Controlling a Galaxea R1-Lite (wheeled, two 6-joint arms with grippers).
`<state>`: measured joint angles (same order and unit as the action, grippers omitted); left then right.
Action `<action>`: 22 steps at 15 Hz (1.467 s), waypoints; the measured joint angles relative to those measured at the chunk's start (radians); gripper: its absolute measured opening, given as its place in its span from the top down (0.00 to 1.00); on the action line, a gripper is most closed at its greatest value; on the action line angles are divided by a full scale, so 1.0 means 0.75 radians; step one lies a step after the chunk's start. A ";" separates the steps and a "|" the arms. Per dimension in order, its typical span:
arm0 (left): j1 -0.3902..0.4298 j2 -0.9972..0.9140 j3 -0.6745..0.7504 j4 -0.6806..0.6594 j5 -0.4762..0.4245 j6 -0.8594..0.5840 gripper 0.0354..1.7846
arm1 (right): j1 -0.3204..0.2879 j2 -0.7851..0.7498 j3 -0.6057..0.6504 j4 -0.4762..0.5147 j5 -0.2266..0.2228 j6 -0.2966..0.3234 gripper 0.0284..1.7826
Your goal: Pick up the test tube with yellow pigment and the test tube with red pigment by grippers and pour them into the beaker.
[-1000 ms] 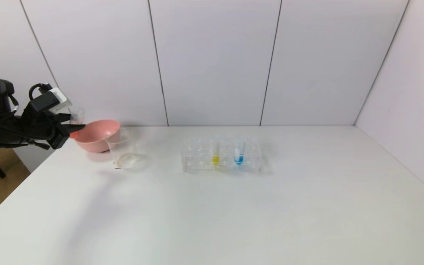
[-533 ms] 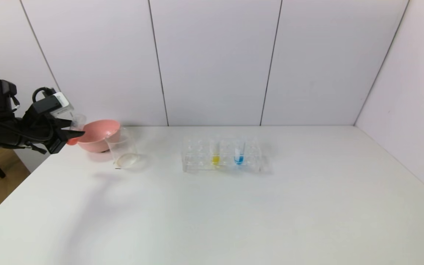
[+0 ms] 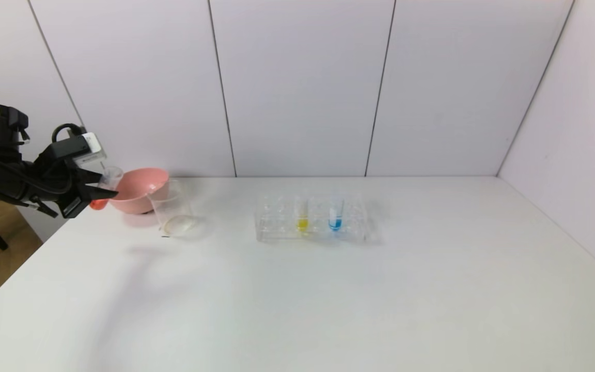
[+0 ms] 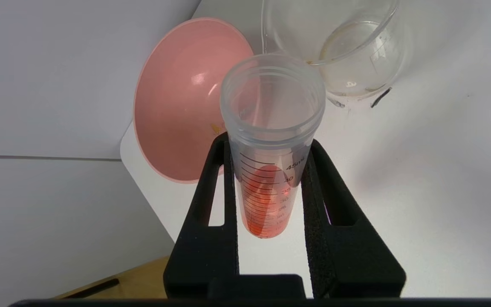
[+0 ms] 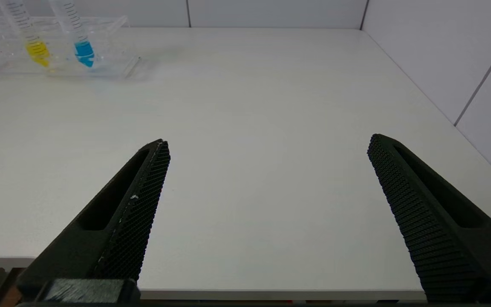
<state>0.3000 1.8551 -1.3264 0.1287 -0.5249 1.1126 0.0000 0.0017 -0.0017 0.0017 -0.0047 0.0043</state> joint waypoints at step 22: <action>-0.071 0.127 -0.373 0.481 0.131 0.277 0.76 | 0.000 0.000 0.000 0.000 0.001 0.001 0.05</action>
<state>0.2466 1.9502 -1.6062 0.4896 -0.4266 1.3200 0.0000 0.0017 -0.0017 0.0017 -0.0043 0.0047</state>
